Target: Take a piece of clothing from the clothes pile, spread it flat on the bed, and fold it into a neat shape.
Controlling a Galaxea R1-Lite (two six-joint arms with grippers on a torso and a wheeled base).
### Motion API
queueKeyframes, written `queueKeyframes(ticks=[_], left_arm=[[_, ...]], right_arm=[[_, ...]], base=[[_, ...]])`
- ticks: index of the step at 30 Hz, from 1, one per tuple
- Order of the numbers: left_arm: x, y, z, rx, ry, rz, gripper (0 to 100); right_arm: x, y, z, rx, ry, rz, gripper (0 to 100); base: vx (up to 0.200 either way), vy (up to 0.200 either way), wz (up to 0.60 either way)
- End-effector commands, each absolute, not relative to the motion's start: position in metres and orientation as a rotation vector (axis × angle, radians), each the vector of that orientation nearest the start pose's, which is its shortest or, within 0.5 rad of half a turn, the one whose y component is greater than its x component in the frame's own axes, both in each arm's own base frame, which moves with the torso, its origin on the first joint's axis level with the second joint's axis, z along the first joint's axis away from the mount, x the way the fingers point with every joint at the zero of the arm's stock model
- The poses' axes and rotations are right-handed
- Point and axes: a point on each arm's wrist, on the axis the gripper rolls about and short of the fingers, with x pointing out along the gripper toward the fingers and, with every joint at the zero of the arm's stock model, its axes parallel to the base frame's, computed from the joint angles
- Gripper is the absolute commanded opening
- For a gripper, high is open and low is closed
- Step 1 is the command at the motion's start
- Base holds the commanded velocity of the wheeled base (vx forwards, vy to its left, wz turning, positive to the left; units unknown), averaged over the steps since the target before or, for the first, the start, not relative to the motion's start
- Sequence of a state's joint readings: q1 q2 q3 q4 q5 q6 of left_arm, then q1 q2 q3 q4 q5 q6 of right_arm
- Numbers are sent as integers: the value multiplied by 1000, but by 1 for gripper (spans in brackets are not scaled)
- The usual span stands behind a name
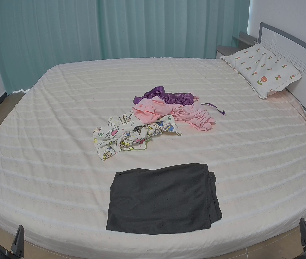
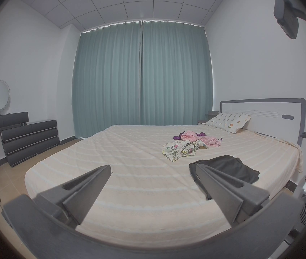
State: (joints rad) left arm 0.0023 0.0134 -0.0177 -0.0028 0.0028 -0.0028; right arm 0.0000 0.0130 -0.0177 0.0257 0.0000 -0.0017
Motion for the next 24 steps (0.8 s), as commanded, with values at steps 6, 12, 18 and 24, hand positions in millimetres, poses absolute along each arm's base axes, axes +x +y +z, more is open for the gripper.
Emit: queueKeyframes(ticks=[6,12,18,24], left_arm=[[-23,0,76,-3,0,6,100],[-23,0,76,-3,0,6,100],[-23,0,76,-3,0,6,100],[-23,0,76,-3,0,6,100]], right_arm=[[-24,0,75,-3,17,0,100],[-24,0,75,0,17,0,100],[-24,0,76,-2,15,2,100],[-24,0,75,0,17,2,100]], base=[[0,0,0],[0,0,0],[0,0,0],[0,0,0]])
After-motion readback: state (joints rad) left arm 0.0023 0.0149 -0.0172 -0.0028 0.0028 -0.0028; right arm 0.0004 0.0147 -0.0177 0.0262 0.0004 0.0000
